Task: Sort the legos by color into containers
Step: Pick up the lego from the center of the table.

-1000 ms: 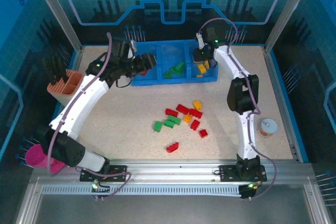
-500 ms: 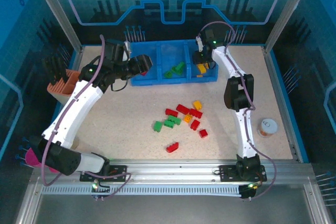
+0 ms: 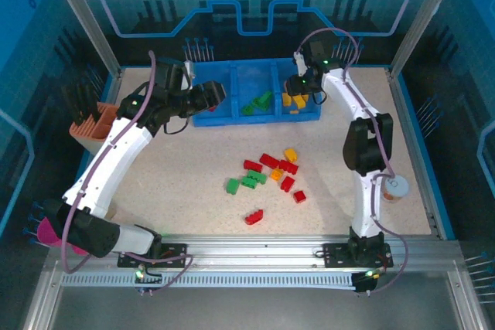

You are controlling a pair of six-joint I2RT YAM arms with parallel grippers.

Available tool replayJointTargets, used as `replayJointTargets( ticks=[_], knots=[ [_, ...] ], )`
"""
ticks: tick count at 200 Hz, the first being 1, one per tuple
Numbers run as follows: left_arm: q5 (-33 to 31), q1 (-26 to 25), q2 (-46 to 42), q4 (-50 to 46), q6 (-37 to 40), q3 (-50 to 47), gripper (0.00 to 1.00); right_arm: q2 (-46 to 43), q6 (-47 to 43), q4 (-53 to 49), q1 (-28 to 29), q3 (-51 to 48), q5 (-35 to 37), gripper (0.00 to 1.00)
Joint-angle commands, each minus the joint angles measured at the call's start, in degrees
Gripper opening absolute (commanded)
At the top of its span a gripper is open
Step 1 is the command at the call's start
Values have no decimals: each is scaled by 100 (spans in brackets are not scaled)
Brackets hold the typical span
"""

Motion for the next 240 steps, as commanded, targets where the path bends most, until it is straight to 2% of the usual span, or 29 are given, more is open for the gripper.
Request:
replayJointTargets(
  ticks=[1,22,62,104,152,240],
  knots=[
    [269,59,-16,334,86,-151,76,-746,45,34,260,-782,0,58],
    [328,59,-81,431,84,-270,76,-1507,56,234,478,-1822,-51,61],
    [418,59,-73,376,196,-273,76,-2394,375,-47,1014,-3181,-28,64],
    [582,67,-31,450,224,-352,77,-2745,505,126,1360,-4280,-247,69],
    [662,68,-3,470,207,-415,78,-2551,599,312,1423,-4595,45,69],
    [570,68,-117,338,231,-507,79,-1771,502,493,1250,-4395,151,66]
  ],
)
